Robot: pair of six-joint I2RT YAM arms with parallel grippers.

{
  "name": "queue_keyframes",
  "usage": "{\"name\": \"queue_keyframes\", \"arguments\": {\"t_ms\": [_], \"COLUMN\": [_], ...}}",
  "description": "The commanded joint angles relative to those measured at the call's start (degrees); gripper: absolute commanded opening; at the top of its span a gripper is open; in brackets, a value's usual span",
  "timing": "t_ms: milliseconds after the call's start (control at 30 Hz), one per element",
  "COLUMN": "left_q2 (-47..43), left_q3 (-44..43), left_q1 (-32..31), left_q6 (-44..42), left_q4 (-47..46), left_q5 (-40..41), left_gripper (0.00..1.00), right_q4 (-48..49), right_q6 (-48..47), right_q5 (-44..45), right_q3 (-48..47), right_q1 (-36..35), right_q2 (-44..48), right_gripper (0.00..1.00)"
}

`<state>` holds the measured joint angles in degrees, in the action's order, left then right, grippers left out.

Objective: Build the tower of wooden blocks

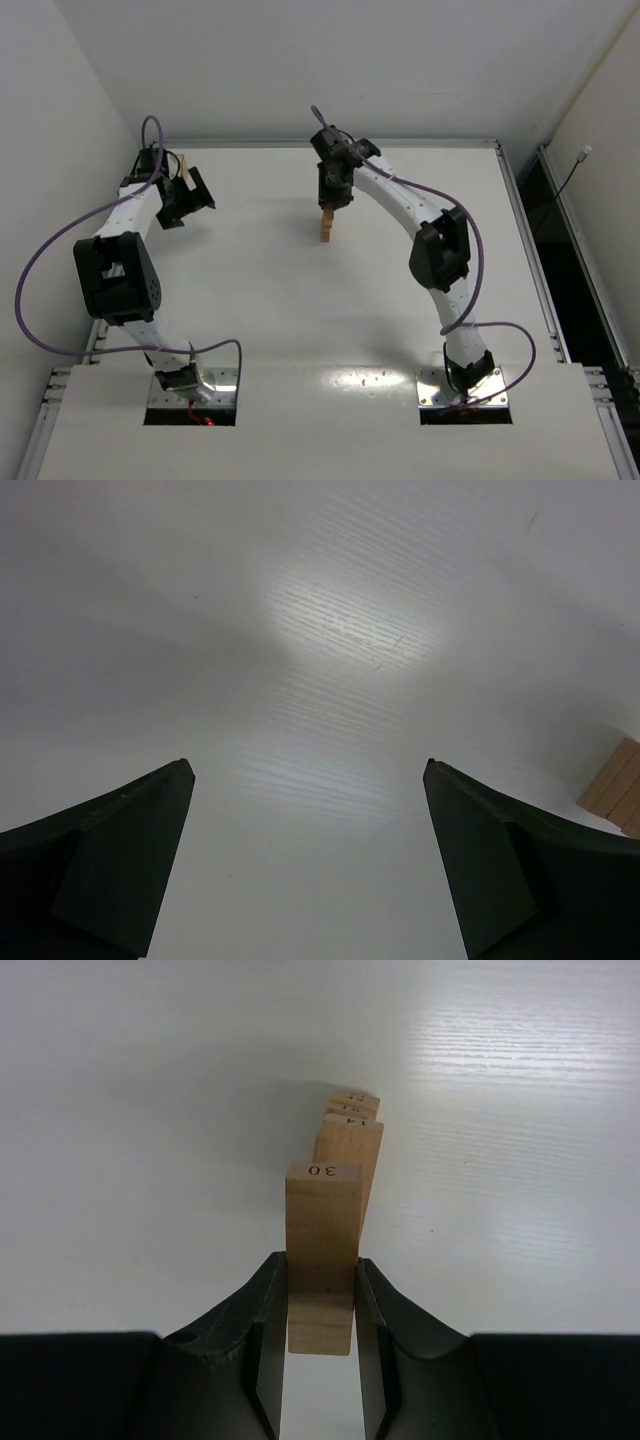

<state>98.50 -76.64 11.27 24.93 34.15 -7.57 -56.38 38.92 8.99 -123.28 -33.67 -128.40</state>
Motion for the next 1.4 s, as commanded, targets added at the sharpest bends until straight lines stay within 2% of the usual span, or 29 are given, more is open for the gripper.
{"name": "queue_keyframes", "arguments": {"t_ms": [0, 300, 333, 400, 433, 600, 867, 933, 1000, 1067, 1167, 1200, 1267, 1367], "left_q2": [-1.5, -1.5, -0.9, -0.9, -0.9, -0.9, -0.9, -0.9, -0.9, -2.8, -4.8, -6.1, -7.3, -8.6], "left_q3": [-0.4, -0.4, -0.4, -0.4, -0.4, -0.4, -0.4, -0.4, -0.4, -0.4, 1.1, 2.1, 3.4, 4.0], "left_q1": [0.4, 0.4, 0.4, 0.4, 0.4, 0.4, 0.4, 0.4, 0.4, 0.4, 0.4, 0.4, 0.4, -0.2], "left_q6": [0.6, 0.6, 0.6, 0.6, 0.6, 0.6, 0.6, 0.6, 0.1, -0.5, -1.1, -1.1, -2.8, -6.4], "left_q4": [-1.0, -1.0, -1.0, -1.0, -1.0, -1.0, -1.0, -1.0, -1.0, -1.0, -1.5, -2.2, -2.2, -2.9], "left_q5": [-0.8, -0.2, -0.2, -0.2, -0.2, -0.2, -0.2, -0.2, -0.2, -0.2, -1.4, -2.8, -3.3, -5.4], "left_gripper": [1.0, 1.0, 1.0, 1.0, 1.0, 1.0, 1.0, 1.0, 1.0, 1.0, 1.0, 1.0, 1.0, 1.0], "right_q4": [-0.1, 0.4, 0.4, 0.9, 0.9, 0.9, 2.6, 4.0, 4.6, 7.0, 14.1, 17.0, 23.1, 26.8], "right_q6": [3.2, 3.2, 2.7, 2.1, 2.1, 1.6, -2.0, -3.6, -7.4, -11.5, -17.3, -18.8, -23.3, -28.5], "right_q5": [0.3, -0.2, -0.2, -1.3, -1.3, -1.3, -4.7, -5.2, -7.4, -7.9, -5.8, -5.8, -4.4, -2.9], "right_q3": [-4.2, -3.5, -3.5, -3.5, -3.5, -3.5, -3.5, -3.5, -3.5, -3.5, 4.4, 11.7, 18.7, 31.6], "right_q1": [0.4, 1.1, 1.6, 1.6, 1.6, 1.6, 1.6, 1.6, 1.6, 1.6, 1.0, 0.5, 0.4, 2.1], "right_q2": [-1.4, -3.6, -3.6, -3.6, -4.1, -4.1, -4.1, -2.0, -0.5, 3.0, 9.5, 15.7, 22.0, 32.6], "right_gripper": [0.0, 0.0, 0.03, 0.15, 0.26, 0.43, 0.43, 0.48, 0.59, 0.63, 0.63, 0.63, 0.63, 0.69]}}
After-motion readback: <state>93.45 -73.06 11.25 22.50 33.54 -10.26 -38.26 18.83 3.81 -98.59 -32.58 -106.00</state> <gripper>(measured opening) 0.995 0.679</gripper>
